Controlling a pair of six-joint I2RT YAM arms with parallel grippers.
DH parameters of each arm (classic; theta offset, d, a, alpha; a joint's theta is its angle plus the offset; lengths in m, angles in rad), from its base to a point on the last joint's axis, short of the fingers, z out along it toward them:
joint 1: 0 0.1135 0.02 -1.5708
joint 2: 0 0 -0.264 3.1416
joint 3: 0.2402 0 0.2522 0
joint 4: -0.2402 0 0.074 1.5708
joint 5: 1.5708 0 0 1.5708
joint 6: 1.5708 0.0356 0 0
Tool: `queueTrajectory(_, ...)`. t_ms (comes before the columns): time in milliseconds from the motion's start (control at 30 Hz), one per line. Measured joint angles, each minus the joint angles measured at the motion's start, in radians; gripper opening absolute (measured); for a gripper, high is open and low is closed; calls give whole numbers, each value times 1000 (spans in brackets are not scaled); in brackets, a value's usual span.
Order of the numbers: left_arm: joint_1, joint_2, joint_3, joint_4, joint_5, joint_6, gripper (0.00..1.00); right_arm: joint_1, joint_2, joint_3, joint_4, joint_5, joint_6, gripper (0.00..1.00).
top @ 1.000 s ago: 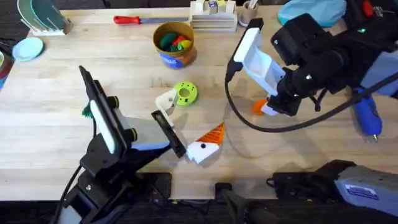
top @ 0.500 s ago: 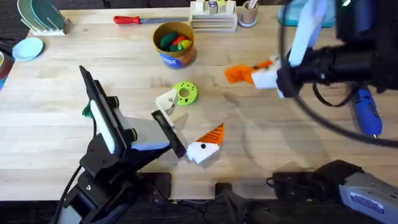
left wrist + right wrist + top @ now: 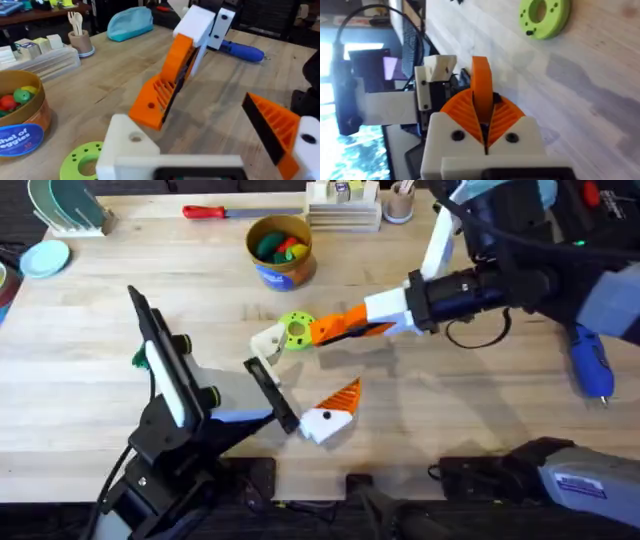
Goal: Pick up the gripper from the table and insert it into the empty holder that is missing its gripper. Then pick up a screw, insert it into the mounting hole, and use the screwdriver to tighten it. Finally, clean up the table by picking up the vegetable and placing it into the bucket.
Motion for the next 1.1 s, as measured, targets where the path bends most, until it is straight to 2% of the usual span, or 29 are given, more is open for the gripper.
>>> queueTrajectory(200, 0, 0, 0, 0, 0, 0, 993, 1, 76, 0, 78, -200, 50, 8)
queueTrajectory(367, 0, 0, 0, 0, 0, 0, 992, 21, 134, 0, 129, -288, 73, 8)
queueTrajectory(600, 2, 0, 0, 0, -24, -2, 993, 65, 152, -1, 276, -319, 139, 8)
queueTrajectory(833, 3, 0, 0, -1, -41, -3, 993, 73, 165, -3, 318, -307, 183, 7)
queueTrajectory(967, 6, 0, 0, -3, -61, -11, 993, 78, 217, -3, 390, -317, 206, 7)
queueTrajectory(1100, 10, 0, 0, -4, -72, -20, 993, 96, 303, -3, 533, -345, 257, 7)
